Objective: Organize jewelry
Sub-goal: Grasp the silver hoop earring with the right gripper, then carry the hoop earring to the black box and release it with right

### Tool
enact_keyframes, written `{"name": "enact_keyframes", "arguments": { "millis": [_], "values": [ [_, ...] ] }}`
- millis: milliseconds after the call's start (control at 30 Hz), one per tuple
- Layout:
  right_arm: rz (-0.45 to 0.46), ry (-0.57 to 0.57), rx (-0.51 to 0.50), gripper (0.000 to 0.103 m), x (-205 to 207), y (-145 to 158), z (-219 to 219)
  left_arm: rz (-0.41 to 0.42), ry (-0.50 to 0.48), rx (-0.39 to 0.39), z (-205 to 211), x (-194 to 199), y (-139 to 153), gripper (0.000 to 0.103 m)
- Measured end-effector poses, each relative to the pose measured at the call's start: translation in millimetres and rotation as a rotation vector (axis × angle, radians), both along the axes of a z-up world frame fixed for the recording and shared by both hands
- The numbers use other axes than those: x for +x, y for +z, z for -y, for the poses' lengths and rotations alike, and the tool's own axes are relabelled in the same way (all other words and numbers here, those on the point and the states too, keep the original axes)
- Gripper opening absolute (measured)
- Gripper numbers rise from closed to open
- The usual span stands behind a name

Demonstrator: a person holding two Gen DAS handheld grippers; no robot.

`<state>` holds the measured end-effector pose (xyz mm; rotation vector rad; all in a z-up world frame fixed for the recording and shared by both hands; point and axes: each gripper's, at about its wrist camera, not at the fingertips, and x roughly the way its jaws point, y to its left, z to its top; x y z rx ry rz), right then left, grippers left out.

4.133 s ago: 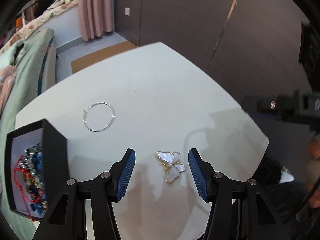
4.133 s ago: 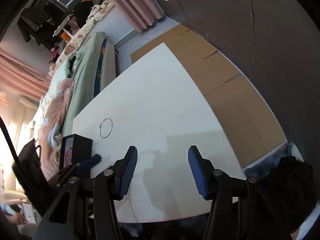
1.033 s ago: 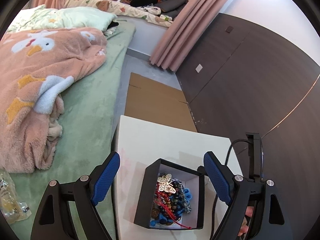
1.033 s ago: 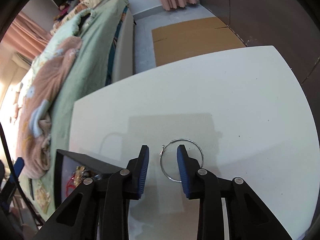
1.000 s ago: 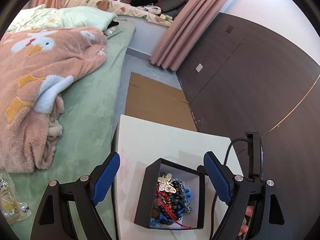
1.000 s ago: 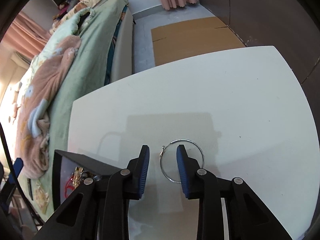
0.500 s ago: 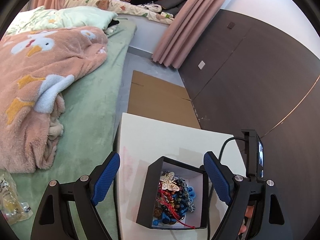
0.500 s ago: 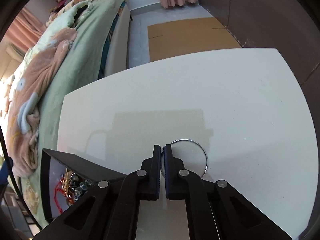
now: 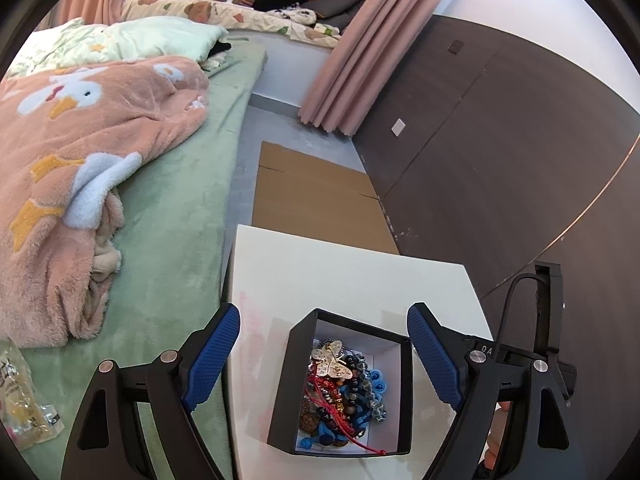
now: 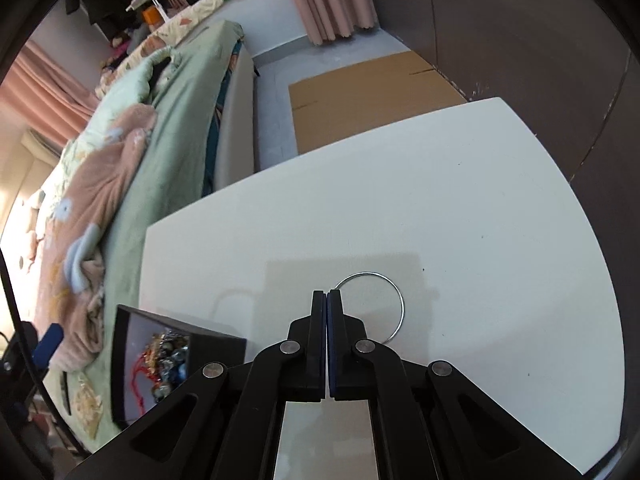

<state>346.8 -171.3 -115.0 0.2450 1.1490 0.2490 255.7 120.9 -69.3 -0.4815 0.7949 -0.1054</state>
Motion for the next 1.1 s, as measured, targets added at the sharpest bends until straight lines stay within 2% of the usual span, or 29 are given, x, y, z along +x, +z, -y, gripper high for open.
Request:
{"name": "enact_keyframes", "arguments": {
  "millis": [100,167,200,233,400,467,633,733,867,1100],
  "values": [
    [-0.038,0.013,-0.006,0.003,6.6,-7.1,-7.6,0.002,0.003,-0.010,-1.3,-0.6,1.2,0.086],
    [-0.035,0.023,-0.039,0.019,8.0,-10.3,-14.6,0.005,0.006,-0.010,-1.8,-1.3,2.4,0.086],
    [-0.026,0.025,-0.046,0.036,9.0,-10.5,-18.7,0.005,0.007,-0.009,-2.1,-1.7,2.6,0.086],
    [-0.016,0.026,-0.054,0.041,9.4,-10.2,-20.7,0.005,0.010,-0.013,-3.2,-1.7,2.6,0.086],
    [-0.048,0.028,-0.085,0.040,14.0,-20.2,-24.1,0.002,0.009,-0.024,-5.7,-0.8,2.2,0.086],
    [-0.073,0.025,-0.106,0.030,17.1,-28.7,-25.6,0.001,0.006,-0.022,-5.1,0.0,2.0,0.086],
    [-0.041,0.019,-0.199,0.005,15.8,-30.2,-27.8,0.001,-0.003,-0.022,-4.4,-0.1,1.9,0.086],
    [-0.042,0.021,-0.195,0.004,13.3,-28.2,-25.5,-0.001,-0.003,-0.024,-3.5,-0.3,1.7,0.086],
    [-0.038,0.008,-0.141,0.003,6.4,-21.6,-17.2,-0.001,-0.006,-0.023,-1.3,-1.4,4.5,0.086],
    [0.082,0.009,-0.049,0.003,-19.1,26.6,-5.9,0.020,-0.024,-0.012,3.6,-7.5,10.8,0.086]
  ]
}}
